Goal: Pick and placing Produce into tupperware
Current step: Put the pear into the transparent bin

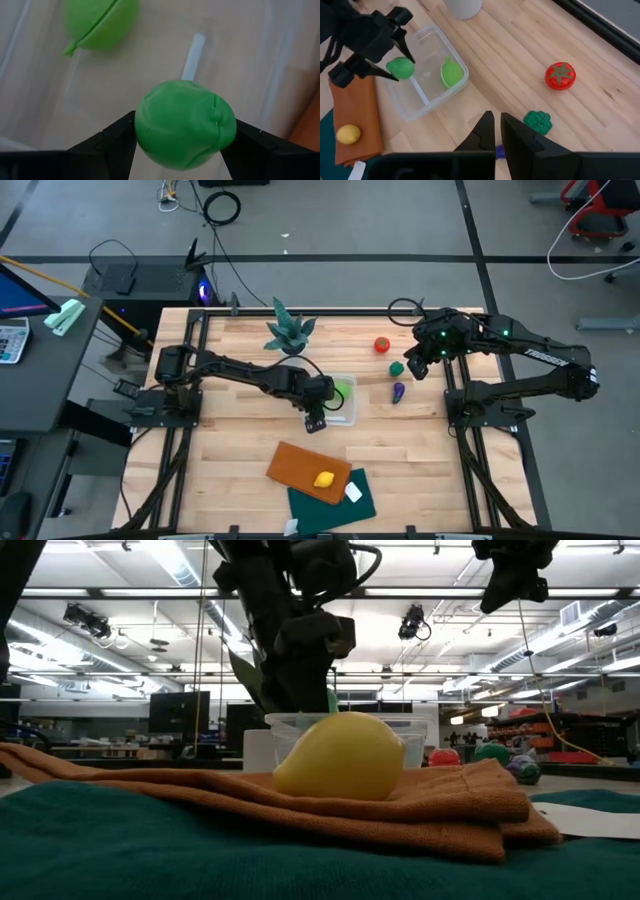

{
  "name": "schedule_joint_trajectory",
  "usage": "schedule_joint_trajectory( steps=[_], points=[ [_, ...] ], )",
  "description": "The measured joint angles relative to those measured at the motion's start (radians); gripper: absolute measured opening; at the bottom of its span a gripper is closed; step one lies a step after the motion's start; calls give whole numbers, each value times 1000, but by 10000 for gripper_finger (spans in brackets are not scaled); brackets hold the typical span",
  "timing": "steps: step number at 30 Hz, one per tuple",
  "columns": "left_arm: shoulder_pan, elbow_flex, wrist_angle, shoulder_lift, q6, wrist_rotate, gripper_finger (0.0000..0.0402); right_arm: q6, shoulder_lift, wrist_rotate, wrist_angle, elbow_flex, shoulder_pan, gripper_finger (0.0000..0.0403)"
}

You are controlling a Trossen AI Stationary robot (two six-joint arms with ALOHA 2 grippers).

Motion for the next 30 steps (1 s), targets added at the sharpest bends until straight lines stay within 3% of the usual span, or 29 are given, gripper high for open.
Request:
schedule_joint_trajectory(
  steps=[30],
  points=[
    [14, -13, 43, 7, -17, -29, 250, 7, 0, -2, 2, 0, 0, 0]
  ],
)
